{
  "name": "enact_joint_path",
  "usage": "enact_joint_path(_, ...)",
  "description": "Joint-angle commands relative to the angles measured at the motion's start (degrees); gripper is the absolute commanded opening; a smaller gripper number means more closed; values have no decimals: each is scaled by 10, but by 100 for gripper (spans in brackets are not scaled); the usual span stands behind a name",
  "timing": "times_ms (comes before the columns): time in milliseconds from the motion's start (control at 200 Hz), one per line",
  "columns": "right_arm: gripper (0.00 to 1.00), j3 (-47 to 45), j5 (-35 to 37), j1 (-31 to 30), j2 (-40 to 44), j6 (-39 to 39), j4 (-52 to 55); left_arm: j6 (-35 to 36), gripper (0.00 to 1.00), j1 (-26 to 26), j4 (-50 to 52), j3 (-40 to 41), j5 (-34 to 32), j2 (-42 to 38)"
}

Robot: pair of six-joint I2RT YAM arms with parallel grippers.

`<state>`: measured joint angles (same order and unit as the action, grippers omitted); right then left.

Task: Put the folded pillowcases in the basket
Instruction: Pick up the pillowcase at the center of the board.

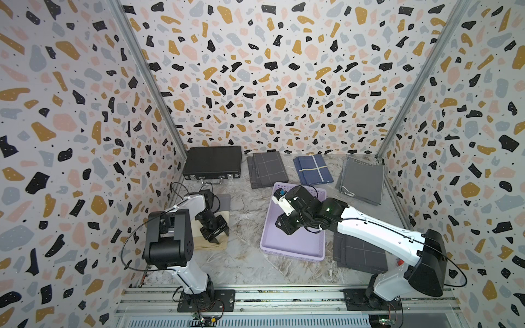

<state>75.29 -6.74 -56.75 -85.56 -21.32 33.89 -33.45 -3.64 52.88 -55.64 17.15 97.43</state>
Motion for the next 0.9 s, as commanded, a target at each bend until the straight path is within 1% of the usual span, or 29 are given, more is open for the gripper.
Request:
enact_joint_path(0, 36, 13, 17, -1, 34, -2, 4, -26, 53, 25, -24, 12, 55, 7)
enact_joint_path(180, 38, 18, 33, -1, 46, 8, 18, -64, 53, 63, -72, 22, 89, 38)
enact_joint_path(250, 38, 18, 37, -2, 48, 12, 22, -79, 52, 79, -89, 22, 92, 49)
enact_joint_path(315, 39, 17, 45, -1, 46, 18, 26, -102, 52, 97, -119, 24, 119, 52)
enact_joint_path(355, 39, 18, 50, -1, 44, 20, 27, -111, 52, 112, -127, 16, 118, 53)
enact_joint_path(415, 39, 21, 49, 0, 39, 22, 31, -109, 52, 127, -124, -1, 108, 56)
enact_joint_path(471, 39, 25, 44, -1, 34, 24, 34, -111, 52, 133, -125, -10, 112, 57)
enact_joint_path(586, 40, 26, 44, 0, 30, 28, 34, -101, 52, 134, -120, -21, 112, 47)
enact_joint_path(676, 41, 32, 34, -1, 22, 29, 32, -86, 54, 134, -120, -23, 130, 25)
enact_joint_path(756, 43, 48, 19, -2, 8, 35, 38, -70, 59, 135, -118, -28, 152, -15)
enact_joint_path(826, 43, 66, 12, -2, -6, 41, 44, -57, 75, 135, -99, -40, 141, -64)
enact_joint_path(896, 45, 82, 10, -1, -18, 48, 49, -34, 86, 133, -57, -70, 114, -109)
